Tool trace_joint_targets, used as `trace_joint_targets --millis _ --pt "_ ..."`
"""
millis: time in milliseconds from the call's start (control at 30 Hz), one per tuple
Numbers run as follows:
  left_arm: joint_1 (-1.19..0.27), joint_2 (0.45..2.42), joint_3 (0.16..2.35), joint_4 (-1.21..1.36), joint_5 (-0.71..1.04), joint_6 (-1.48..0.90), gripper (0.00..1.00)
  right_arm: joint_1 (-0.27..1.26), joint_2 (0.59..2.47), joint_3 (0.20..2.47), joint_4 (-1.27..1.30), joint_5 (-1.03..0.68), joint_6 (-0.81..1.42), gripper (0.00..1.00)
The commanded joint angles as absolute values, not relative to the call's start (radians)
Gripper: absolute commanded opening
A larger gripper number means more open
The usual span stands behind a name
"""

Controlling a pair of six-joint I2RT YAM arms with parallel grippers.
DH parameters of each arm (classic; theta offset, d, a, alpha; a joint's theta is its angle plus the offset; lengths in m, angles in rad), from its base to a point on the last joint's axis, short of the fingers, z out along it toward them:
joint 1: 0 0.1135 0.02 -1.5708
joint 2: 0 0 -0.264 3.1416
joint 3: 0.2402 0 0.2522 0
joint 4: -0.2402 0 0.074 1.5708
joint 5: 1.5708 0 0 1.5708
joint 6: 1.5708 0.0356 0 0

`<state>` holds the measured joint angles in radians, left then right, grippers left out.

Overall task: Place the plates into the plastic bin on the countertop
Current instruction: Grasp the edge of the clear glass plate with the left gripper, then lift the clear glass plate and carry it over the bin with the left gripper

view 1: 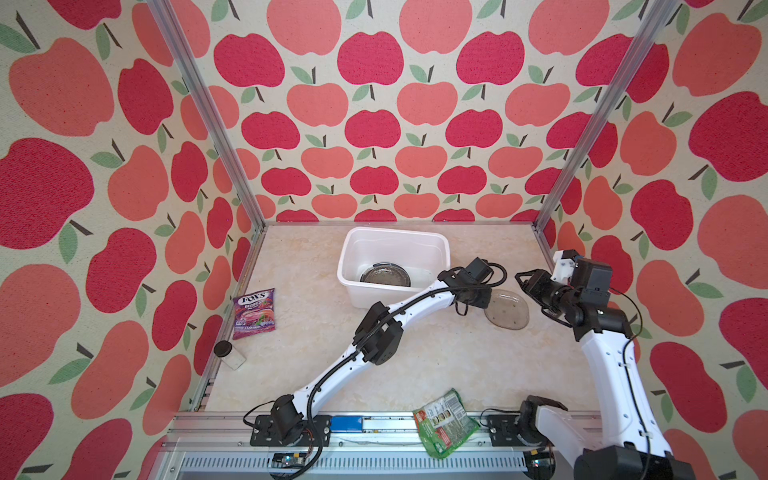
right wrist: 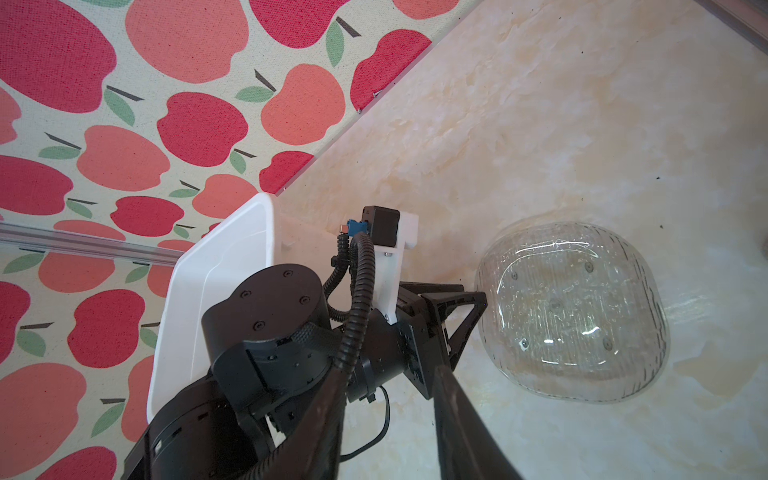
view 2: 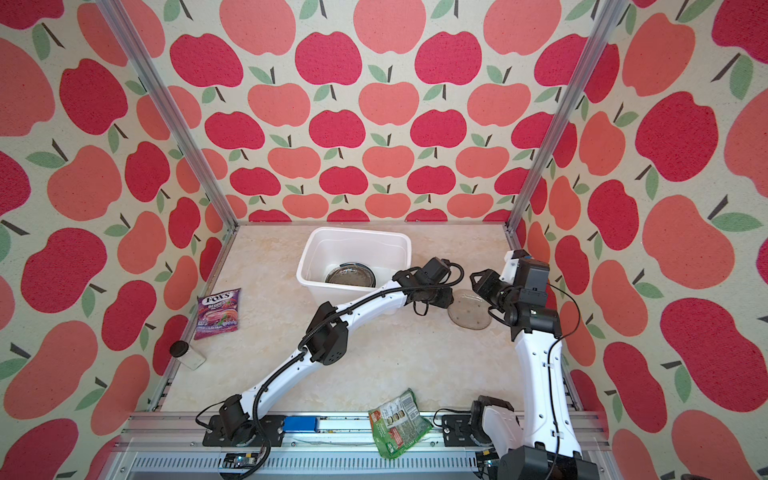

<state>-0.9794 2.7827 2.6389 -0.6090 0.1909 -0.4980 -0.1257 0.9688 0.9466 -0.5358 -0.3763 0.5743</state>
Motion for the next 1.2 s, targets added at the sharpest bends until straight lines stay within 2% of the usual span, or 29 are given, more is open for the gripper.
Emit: trace_joint_targets --millis 0,433,600,767,867,967,1167 --pt "-0.996 2.860 2.643 -0.643 0.141 -0.477 0.34 -0.130 0.940 0.922 -0.508 -0.398 0.584 0.38" --pt "-1.029 2.894 2.639 -0.645 0.201 -0.508 0.36 -0.130 0.878 0.853 -0.492 -0.432 0.585 0.38" --pt "-1.031 2.901 2.637 -0.664 0.202 -0.525 0.27 -0.131 0.858 0.834 -0.494 -0.428 0.592 0.38" --pt "-1.028 2.896 2.619 -0.656 0.202 -0.531 0.24 -0.131 0.843 0.838 -0.500 -0.421 0.601 0.37" --pt "-1.025 2.898 2.619 -0.655 0.206 -0.533 0.16 -0.132 0.840 0.848 -0.506 -0.423 0.603 0.37" --pt "-1.022 2.890 2.616 -0.655 0.206 -0.534 0.00 -0.132 0.834 0.855 -0.514 -0.422 0.603 0.37" --pt "-1.017 2.808 2.525 -0.613 0.217 -0.509 0.00 -0.132 0.827 0.864 -0.516 -0.438 0.615 0.37"
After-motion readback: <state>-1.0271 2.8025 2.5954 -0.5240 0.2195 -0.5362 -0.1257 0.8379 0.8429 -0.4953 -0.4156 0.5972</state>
